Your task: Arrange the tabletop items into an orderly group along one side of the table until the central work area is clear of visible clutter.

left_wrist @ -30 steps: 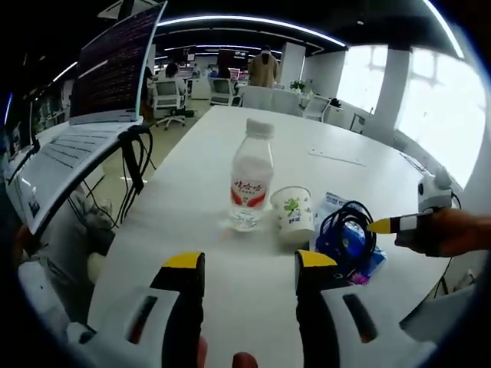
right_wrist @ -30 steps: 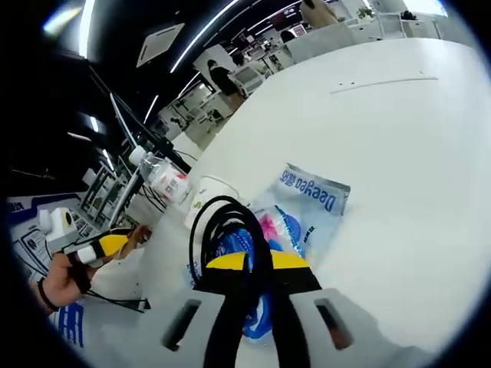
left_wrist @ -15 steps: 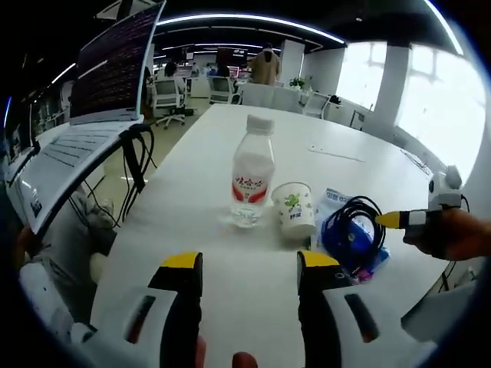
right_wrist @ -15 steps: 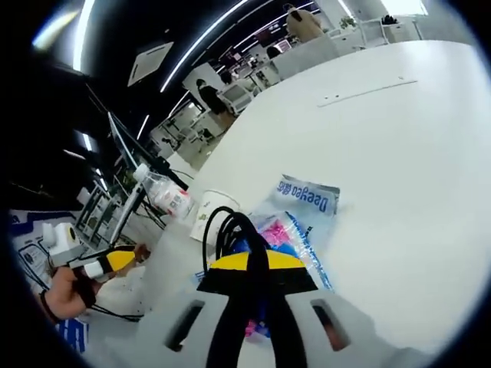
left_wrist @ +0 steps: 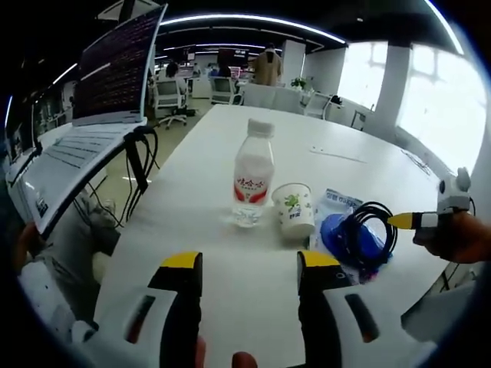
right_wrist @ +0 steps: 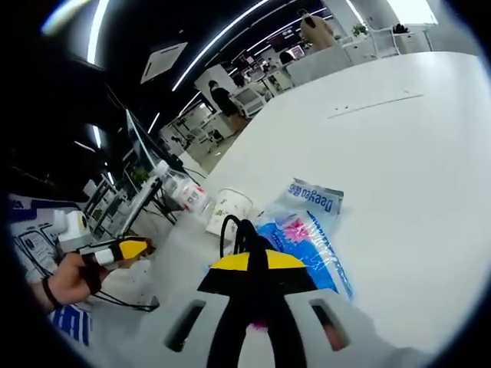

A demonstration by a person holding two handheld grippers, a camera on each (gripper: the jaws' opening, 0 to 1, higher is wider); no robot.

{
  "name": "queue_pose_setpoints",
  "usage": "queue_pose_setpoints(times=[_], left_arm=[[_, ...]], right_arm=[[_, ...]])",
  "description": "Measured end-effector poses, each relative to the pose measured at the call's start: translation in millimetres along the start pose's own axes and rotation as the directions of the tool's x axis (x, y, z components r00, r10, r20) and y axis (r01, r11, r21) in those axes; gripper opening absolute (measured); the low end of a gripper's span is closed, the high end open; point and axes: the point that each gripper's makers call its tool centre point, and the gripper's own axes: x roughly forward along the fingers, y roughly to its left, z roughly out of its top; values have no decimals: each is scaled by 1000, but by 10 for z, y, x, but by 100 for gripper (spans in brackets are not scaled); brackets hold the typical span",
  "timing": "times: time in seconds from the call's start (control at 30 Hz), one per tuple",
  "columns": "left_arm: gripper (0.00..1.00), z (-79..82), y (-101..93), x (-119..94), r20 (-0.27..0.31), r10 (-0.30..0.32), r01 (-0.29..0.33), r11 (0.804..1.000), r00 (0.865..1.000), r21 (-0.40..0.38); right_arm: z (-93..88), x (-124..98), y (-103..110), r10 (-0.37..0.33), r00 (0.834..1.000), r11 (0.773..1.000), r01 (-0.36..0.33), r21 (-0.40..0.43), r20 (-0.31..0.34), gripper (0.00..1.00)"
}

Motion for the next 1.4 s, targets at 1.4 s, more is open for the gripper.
queue_pose_setpoints(times=[1.4], left_arm=[[49, -8, -118, -116, 18, -18, 18, 1000, 1000, 14]], right_arm=[[484, -1038, -770, -190, 957, 979, 168, 114, 219, 1]])
